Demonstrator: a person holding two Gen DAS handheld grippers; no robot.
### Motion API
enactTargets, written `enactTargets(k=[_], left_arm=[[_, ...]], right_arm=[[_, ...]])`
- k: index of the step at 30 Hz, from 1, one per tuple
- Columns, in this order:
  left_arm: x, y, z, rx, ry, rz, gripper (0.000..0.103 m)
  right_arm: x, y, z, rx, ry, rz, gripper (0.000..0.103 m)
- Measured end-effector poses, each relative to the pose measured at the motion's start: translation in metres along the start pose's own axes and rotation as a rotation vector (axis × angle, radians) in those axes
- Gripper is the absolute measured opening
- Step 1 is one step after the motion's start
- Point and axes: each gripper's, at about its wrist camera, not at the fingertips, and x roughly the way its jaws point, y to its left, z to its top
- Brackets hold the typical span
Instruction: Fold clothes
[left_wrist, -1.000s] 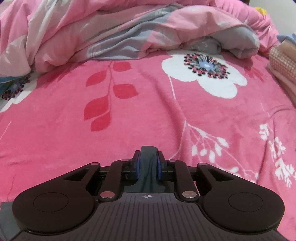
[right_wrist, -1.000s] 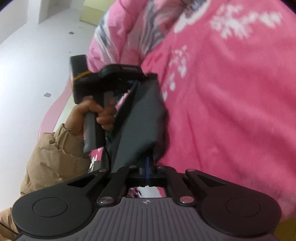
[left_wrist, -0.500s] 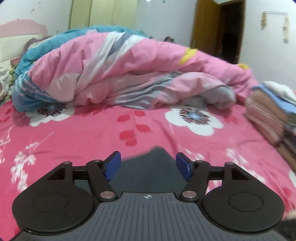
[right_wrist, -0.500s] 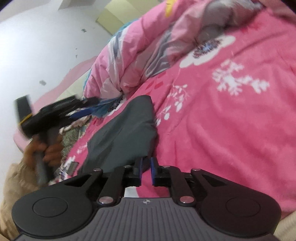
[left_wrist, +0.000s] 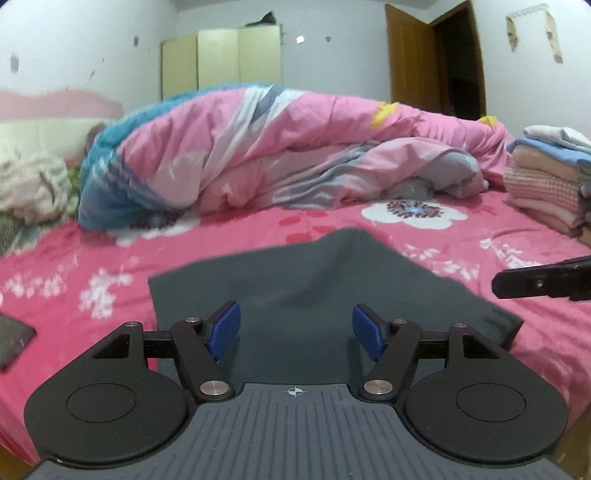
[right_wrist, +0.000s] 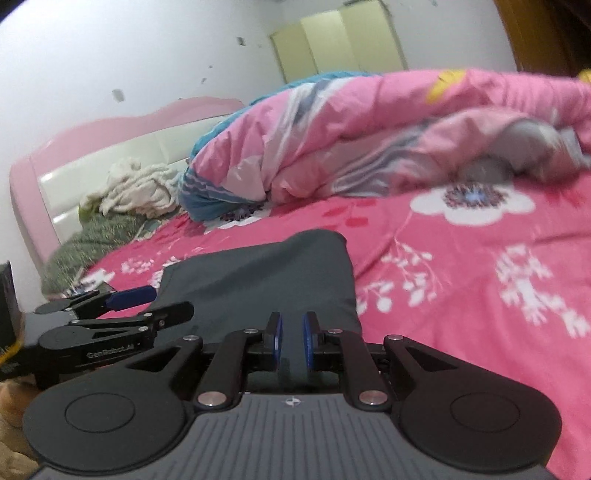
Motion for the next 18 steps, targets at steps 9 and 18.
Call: enactTargets(k=[9,18], left_arm=[[0.012,0.028,-0.023,-0.114,0.018,-0.025,0.071],[0.013,0.035,-0.028,-0.155,0.016,-0.045,0.075]], right_arm=[[0.034,0.014,-0.031,-0.120,0.055,-0.093,0.013],[0.036,0.005,-0.028,-0.054,0.073,-0.067,0.014]])
